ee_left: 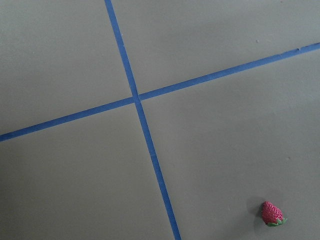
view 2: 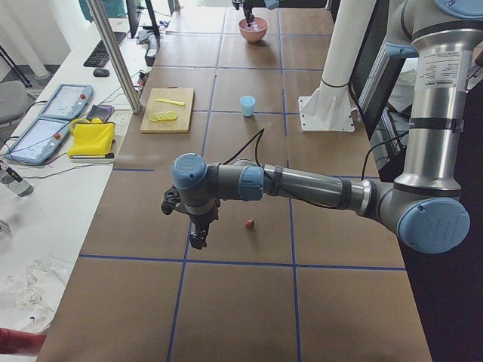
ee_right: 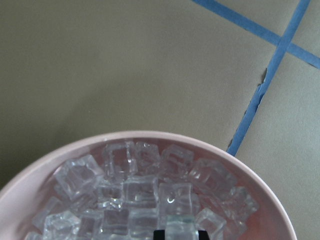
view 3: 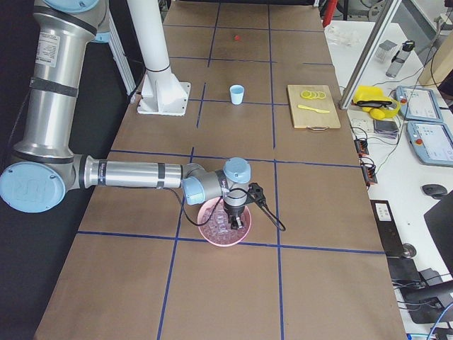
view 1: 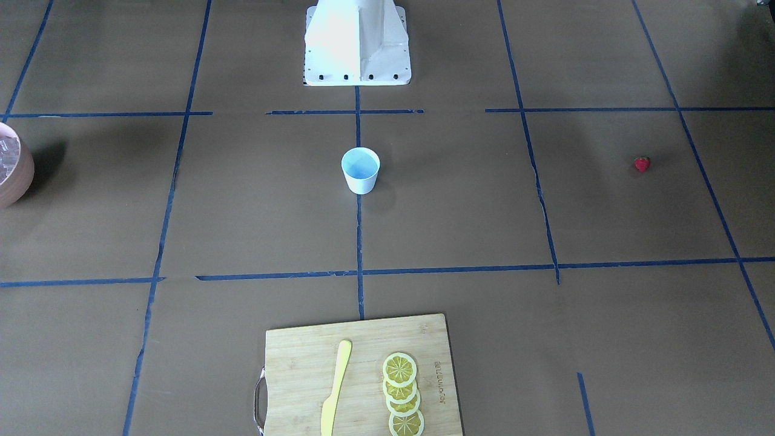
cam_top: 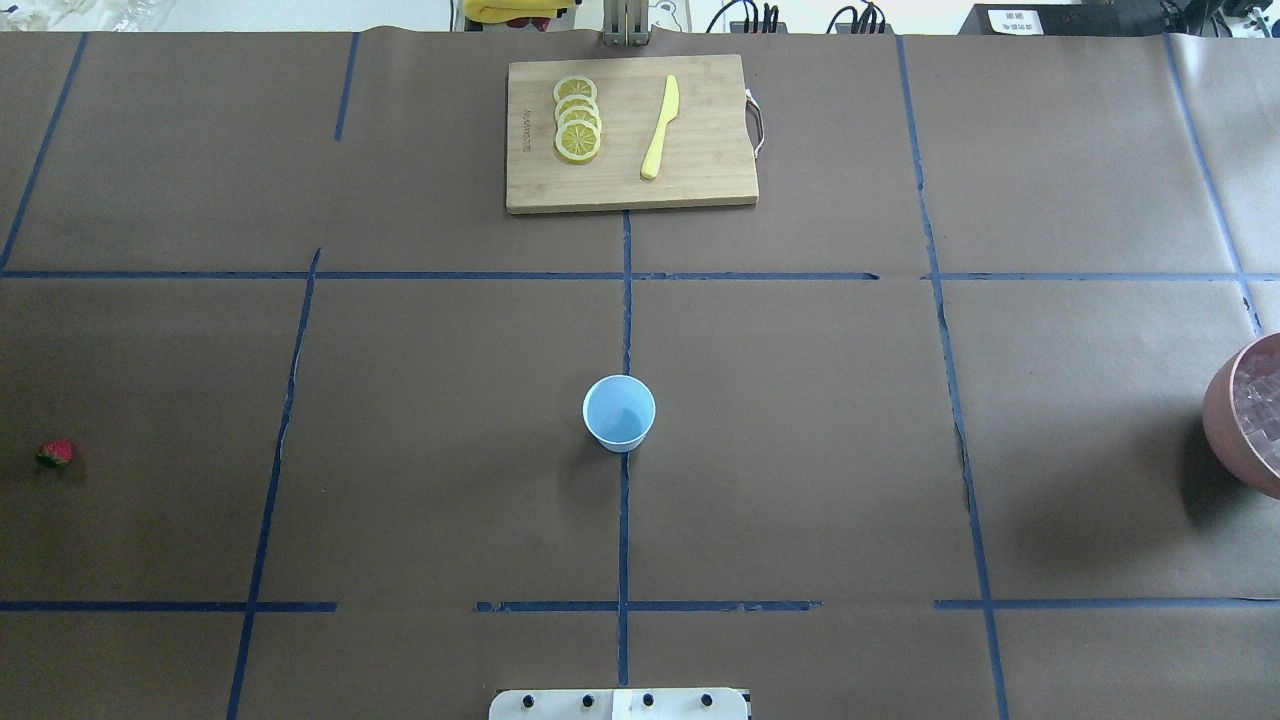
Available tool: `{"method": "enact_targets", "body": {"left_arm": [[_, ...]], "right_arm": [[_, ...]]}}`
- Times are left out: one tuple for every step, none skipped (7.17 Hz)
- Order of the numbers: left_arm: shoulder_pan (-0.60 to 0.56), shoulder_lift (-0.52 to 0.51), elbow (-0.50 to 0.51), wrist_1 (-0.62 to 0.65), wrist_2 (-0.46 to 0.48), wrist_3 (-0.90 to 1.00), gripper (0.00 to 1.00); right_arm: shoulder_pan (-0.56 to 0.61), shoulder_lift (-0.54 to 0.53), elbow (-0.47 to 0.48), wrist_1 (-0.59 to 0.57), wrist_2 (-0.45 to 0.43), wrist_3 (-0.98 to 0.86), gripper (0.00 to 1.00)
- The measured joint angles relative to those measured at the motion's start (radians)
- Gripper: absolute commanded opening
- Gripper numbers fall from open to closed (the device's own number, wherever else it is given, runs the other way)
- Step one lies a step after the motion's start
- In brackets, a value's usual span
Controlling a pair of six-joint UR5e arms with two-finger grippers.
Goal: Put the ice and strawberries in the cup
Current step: 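Lower the right gripper into the pink bowl and grasp an ice cube, then carry the ice cube with the right gripper over the light-blue cup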
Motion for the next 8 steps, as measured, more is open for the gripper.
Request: {"method": "enact_targets", "body": {"left_arm": [[0.0,0.0,0.0,0.0,-0.001,0.0,1.0],[0.0,0.0,0.0,0.0,-0.001,0.0,1.0],[0.0,0.0,0.0,0.0,-0.001,0.0,1.0],[0.0,0.0,-0.001,0.0,-0.001,0.0,1.0],[0.0,0.0,-0.002,0.0,-0.001,0.0,1.0],[0.0,0.0,-0.003,0.0,-0.001,0.0,1.0],[0.0,0.0,-0.003,0.0,-0.001,0.0,1.0],[0.0,0.0,-0.003,0.0,-0.001,0.0,1.0]], "right_arm": [[0.014,0.004,0.016,-0.003,0.004,0.001,0.03],[0.033,0.009,0.04,-0.006,0.007,0.006,0.04],[0.049,0.019,0.067,-0.006,0.008,0.029,0.04],[0.056,0.044,0.085,-0.003,0.007,0.092,0.02],[0.055,0.084,0.093,-0.002,0.011,0.172,0.01],[0.047,0.134,0.098,-0.006,0.027,0.235,0.01],[0.025,0.184,0.102,-0.008,0.048,0.275,0.01],[-0.014,0.238,0.108,-0.009,0.056,0.294,0.0]]}}
